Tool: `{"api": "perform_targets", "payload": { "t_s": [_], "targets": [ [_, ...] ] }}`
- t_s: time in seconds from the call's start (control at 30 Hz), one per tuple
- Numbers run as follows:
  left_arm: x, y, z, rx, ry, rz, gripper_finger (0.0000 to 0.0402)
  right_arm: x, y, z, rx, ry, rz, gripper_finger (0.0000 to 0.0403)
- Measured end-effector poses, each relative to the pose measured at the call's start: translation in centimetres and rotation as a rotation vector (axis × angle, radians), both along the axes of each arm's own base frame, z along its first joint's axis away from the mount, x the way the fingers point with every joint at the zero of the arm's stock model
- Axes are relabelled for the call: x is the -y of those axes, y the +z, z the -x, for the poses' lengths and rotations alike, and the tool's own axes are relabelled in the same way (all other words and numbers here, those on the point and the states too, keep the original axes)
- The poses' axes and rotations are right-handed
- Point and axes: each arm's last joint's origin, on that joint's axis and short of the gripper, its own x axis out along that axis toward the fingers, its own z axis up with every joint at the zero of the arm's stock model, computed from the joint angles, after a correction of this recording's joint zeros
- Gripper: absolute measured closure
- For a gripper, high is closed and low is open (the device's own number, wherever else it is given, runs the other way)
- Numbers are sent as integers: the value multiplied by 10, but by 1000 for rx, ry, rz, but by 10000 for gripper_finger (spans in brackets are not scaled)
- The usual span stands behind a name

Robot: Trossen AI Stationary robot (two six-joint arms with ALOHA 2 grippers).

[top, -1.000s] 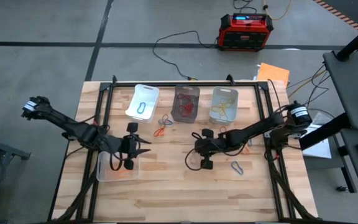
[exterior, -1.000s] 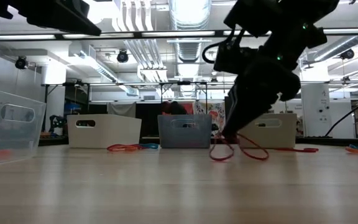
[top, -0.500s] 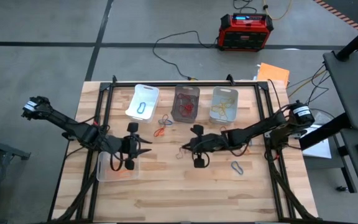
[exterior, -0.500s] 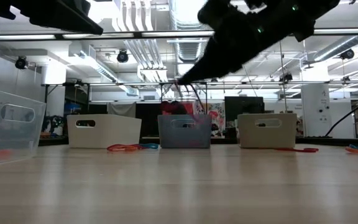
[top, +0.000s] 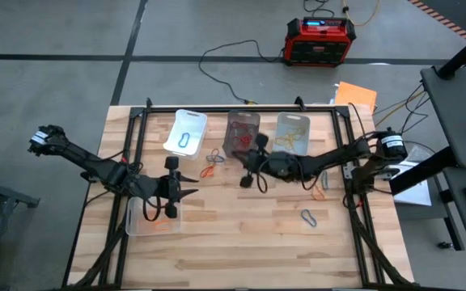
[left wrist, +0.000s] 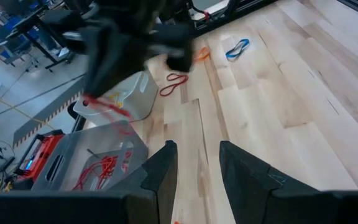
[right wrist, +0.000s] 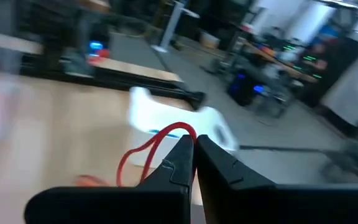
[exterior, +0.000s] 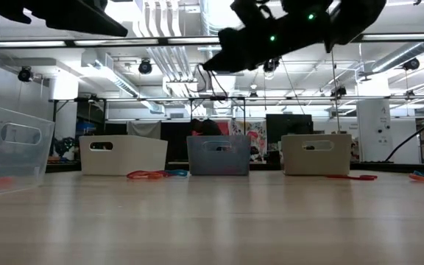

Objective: Sort rubber bands into baskets
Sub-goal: Put the red rubber band into the black bin, then put the orange rubber band into the transparent bin

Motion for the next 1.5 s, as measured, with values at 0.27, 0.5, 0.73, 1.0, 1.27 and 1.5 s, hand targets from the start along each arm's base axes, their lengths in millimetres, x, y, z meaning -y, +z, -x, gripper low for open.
{"api": "perform_targets", "payload": {
  "t_s": [0.27,0.5,0.73,1.0,1.27,1.5],
  "targets": [
    [0,0,0,4,15,0,296,54,2,4,78,-177,-101,394],
    [0,0,0,4,17,0,296,91,1,13,164,-301,-239,394],
    [0,0,0,5,20,7,296,110,-5,19,155,-368,-309,394],
    [0,0,0,5,20,7,296,114,-8,21,140,-386,-330,394],
    [-1,0,0,6,22,10,297,115,-10,22,143,-406,-377,369],
    [-1,0,0,7,25,15,296,116,-11,23,144,-413,-391,330]
  ]
}}
